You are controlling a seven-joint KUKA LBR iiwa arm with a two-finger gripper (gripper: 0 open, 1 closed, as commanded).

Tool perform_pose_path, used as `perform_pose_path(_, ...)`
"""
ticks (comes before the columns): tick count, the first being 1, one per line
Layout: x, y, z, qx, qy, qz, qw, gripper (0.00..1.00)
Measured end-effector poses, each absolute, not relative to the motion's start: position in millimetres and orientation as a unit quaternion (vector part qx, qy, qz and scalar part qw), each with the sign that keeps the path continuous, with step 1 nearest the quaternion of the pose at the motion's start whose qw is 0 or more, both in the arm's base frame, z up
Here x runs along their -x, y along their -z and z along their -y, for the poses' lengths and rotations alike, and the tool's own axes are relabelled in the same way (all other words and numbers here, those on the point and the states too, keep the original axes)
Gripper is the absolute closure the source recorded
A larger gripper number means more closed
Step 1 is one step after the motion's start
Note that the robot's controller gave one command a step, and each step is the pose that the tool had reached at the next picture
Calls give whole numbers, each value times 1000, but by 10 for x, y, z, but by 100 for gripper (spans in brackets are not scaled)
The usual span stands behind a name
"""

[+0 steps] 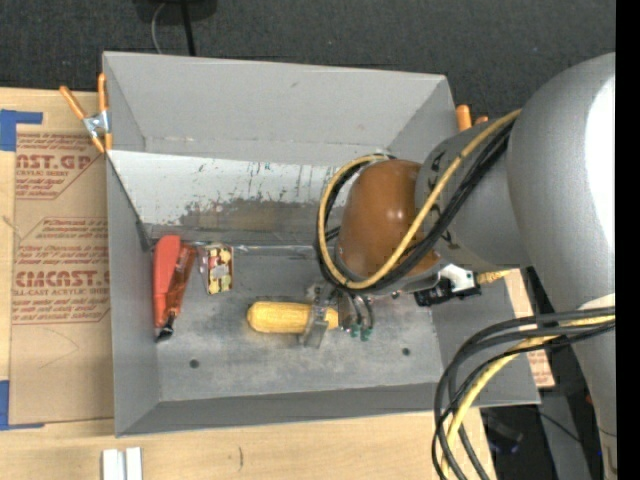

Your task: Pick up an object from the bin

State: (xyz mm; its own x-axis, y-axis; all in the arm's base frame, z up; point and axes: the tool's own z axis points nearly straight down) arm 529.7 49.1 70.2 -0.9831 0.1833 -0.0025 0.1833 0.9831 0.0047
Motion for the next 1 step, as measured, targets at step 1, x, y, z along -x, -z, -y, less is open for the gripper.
perform_pose_path(1,-5298,-699,-491,-92,-2,-996,1,100)
